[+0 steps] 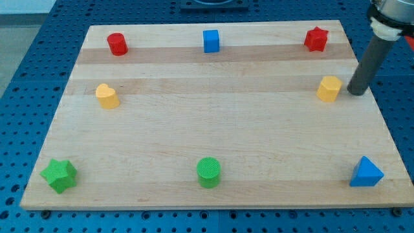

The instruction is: Push the hexagon towards the left

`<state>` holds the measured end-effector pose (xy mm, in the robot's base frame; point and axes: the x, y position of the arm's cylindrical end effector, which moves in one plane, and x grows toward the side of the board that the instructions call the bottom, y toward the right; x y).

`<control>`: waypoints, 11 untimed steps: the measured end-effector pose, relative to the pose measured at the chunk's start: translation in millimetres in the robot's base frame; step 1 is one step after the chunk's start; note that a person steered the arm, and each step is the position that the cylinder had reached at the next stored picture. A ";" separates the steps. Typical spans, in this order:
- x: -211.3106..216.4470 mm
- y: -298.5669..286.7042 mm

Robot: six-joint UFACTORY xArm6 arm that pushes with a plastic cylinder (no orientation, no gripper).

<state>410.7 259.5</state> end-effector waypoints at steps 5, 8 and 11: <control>-0.1 -124.9; -0.1 -219.7; 26.0 -304.6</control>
